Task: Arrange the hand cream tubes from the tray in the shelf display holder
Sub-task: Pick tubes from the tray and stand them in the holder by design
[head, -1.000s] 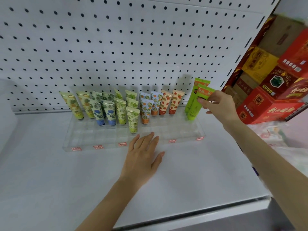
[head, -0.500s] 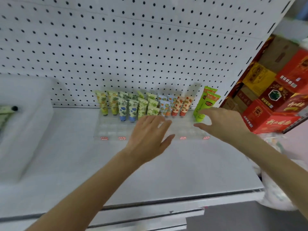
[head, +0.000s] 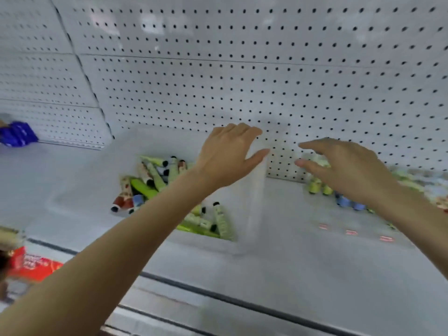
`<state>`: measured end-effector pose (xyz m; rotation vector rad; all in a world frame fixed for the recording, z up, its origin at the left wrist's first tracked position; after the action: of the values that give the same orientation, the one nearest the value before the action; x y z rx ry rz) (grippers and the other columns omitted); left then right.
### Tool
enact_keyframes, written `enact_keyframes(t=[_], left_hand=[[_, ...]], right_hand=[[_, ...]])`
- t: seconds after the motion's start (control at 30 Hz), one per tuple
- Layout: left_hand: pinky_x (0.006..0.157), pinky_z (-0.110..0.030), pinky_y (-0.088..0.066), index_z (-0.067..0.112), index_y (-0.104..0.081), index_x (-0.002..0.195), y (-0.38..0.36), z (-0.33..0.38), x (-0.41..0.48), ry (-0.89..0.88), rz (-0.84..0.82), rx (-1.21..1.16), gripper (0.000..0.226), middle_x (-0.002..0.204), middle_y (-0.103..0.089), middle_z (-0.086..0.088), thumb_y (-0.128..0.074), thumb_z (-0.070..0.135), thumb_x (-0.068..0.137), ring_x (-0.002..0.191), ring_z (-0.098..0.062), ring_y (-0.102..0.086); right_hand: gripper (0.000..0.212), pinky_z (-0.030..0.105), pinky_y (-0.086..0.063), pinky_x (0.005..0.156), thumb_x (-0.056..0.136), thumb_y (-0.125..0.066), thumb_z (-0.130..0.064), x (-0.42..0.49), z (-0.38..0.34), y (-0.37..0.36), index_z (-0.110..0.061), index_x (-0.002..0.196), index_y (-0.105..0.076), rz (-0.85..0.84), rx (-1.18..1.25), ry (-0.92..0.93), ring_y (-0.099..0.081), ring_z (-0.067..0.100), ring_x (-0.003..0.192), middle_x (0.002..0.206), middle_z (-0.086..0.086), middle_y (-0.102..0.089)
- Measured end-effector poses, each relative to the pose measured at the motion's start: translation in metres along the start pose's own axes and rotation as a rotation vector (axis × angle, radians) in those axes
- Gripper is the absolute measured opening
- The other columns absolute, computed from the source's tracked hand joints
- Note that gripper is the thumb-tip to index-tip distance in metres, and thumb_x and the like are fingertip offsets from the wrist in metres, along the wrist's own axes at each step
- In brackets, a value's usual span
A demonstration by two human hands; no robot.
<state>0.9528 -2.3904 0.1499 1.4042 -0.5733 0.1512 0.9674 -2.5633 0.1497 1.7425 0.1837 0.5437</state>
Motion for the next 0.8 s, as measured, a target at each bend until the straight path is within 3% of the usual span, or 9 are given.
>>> enact_keyframes(t=[0.23, 0.4, 0.53, 0.67, 0.8], left_hand=[[0.106, -0.04, -0.032, 0.023, -0.041, 0.141, 0.016, -0.208, -0.069, 0.145, -0.129, 0.091, 0.058, 0.142, -0.049, 0.0, -0.039, 0.057, 0.095, 0.128, -0.022, -0.046], [0.102, -0.042, -0.038, 0.026, -0.042, 0.141, 0.017, -0.318, -0.126, 0.392, -0.215, -0.09, 0.061, 0.144, -0.047, 0.0, -0.042, 0.059, 0.09, 0.13, -0.023, -0.043], [0.107, -0.039, -0.036, 0.031, -0.033, 0.144, -0.004, -0.353, -0.156, 0.564, -0.289, -0.379, 0.077, 0.149, -0.037, 0.005, -0.039, 0.069, 0.078, 0.134, -0.018, -0.039], [0.099, -0.025, -0.03, 0.041, -0.018, 0.148, -0.022, -0.347, -0.17, 0.654, -0.299, -0.666, 0.07, 0.152, -0.032, 0.013, -0.05, 0.055, 0.088, 0.135, -0.014, -0.036], [0.084, -0.022, -0.032, 0.047, -0.018, 0.147, -0.023, -0.344, -0.173, 0.689, -0.293, -0.764, 0.063, 0.145, -0.043, 0.01, -0.05, 0.048, 0.092, 0.108, -0.003, -0.04]], right_hand=[[0.052, 0.033, -0.046, 0.089, 0.087, -0.046, -0.061, 0.095, -0.14, -0.104, -0.031, 0.128, -0.052, -0.162, 0.209, -0.01, -0.056, 0.012, 0.108, 0.129, -0.007, -0.056], [0.05, 0.035, -0.046, 0.094, 0.088, -0.051, -0.056, 0.126, -0.211, -0.182, -0.026, 0.128, -0.052, -0.384, 0.361, -0.102, -0.056, 0.016, 0.109, 0.126, -0.004, -0.056], [0.046, 0.026, -0.047, 0.084, 0.086, -0.056, -0.053, 0.131, -0.243, -0.224, -0.022, 0.12, -0.057, -0.52, 0.42, -0.124, -0.057, 0.011, 0.094, 0.107, -0.004, -0.061], [0.044, 0.035, -0.051, 0.088, 0.086, -0.058, -0.053, 0.139, -0.253, -0.247, -0.019, 0.114, -0.06, -0.547, 0.367, -0.165, -0.061, 0.019, 0.096, 0.108, 0.006, -0.066], [0.051, 0.024, -0.044, 0.083, 0.083, -0.062, -0.051, 0.141, -0.255, -0.258, -0.013, 0.118, -0.063, -0.511, 0.504, -0.255, -0.056, 0.01, 0.092, 0.114, 0.003, -0.065]])
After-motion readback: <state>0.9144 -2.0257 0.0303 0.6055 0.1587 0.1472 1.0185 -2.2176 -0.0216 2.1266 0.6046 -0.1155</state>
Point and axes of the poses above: each hand's wrist, its own x-axis towards the middle knuckle, its own y-axis out of the back of the hand, z = x × y, the point moved 8 cm from there along x, towards the middle knuckle
